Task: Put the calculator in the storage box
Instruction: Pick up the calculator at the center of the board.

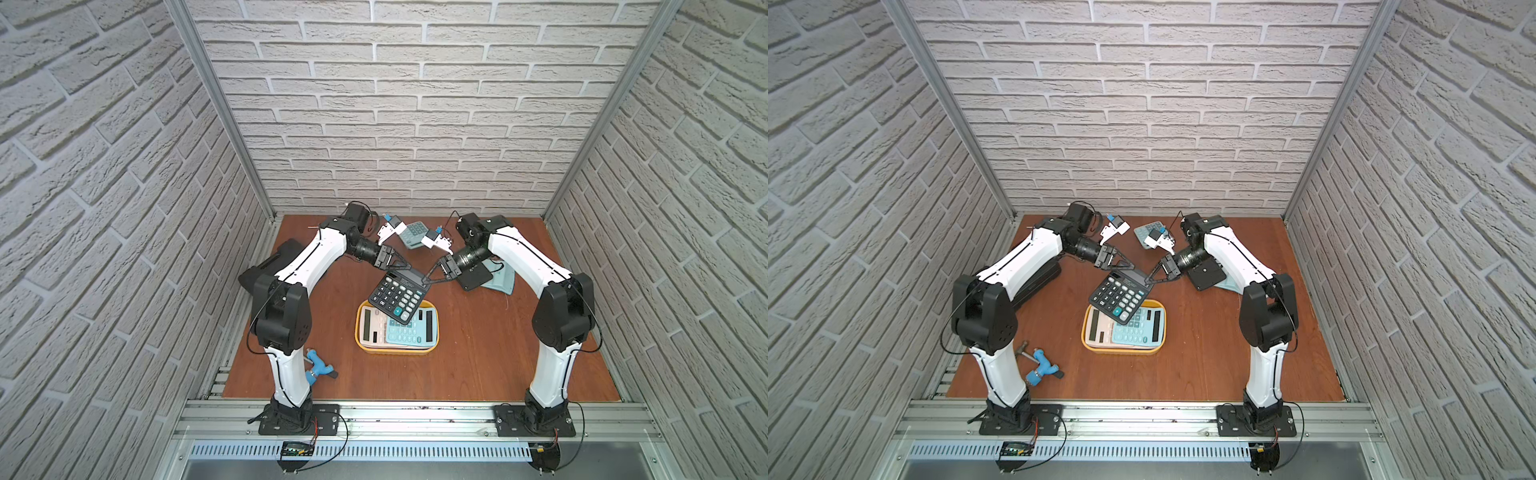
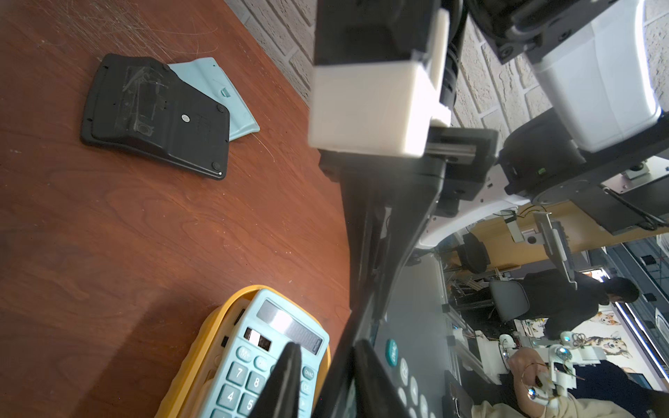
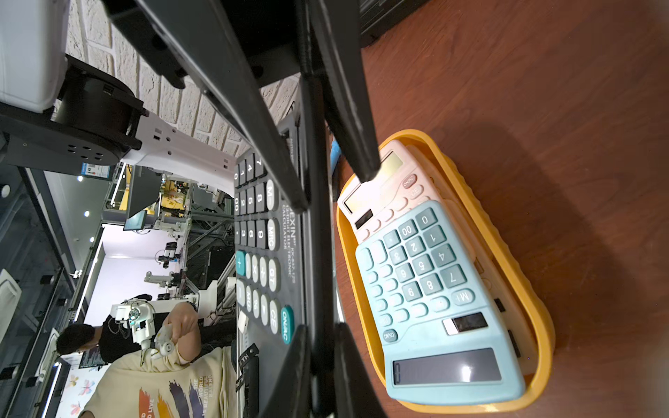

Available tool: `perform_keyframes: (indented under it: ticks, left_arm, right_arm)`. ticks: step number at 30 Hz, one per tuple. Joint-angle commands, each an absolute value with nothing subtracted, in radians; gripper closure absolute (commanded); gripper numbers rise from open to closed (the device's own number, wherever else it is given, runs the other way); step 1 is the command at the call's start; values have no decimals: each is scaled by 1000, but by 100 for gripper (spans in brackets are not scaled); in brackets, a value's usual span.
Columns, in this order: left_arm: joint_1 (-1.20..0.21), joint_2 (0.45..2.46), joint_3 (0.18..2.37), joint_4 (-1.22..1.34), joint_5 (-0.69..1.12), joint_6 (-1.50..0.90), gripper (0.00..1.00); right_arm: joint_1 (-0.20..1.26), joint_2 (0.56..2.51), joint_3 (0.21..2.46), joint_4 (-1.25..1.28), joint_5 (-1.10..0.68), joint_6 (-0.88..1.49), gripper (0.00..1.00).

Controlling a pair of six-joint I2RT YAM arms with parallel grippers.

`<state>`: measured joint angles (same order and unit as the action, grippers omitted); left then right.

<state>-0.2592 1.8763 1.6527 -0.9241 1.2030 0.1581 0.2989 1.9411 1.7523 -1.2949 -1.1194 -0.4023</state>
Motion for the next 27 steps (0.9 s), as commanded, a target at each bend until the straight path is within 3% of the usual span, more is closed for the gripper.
perform_keyframes:
  ticks: [1, 7, 12, 18, 19, 20, 23, 27]
  left_arm:
    - [-268, 1867, 1663, -944, 1218, 187, 79]
    - [-267, 1862, 1665, -938, 1224, 181, 100]
    - [-250, 1836, 1634, -865, 1239, 116, 100]
    - [-207, 1766, 1523, -580, 1194, -150, 100]
    - [-206, 1748, 1488, -509, 1160, -211, 100]
    - [-204, 1733, 1455, -457, 1130, -252, 100]
    - [-194, 1675, 1325, -229, 1021, -428, 100]
    - [-189, 1597, 1159, 52, 864, -638, 100]
  right_arm:
    - [298, 1944, 1782, -1317, -1170, -426, 97]
    - [291, 1935, 1777, -1294, -1158, -407, 97]
    - [287, 1916, 1755, -1241, -1139, -365, 82]
    - [264, 1852, 1659, -1017, -1036, -143, 39]
    - [259, 1841, 1621, -949, -1017, -81, 20]
    - [253, 1833, 1593, -908, -999, -41, 13]
    - [222, 1790, 1451, -689, -1006, 134, 2]
    - [211, 1707, 1242, -392, -990, 348, 0]
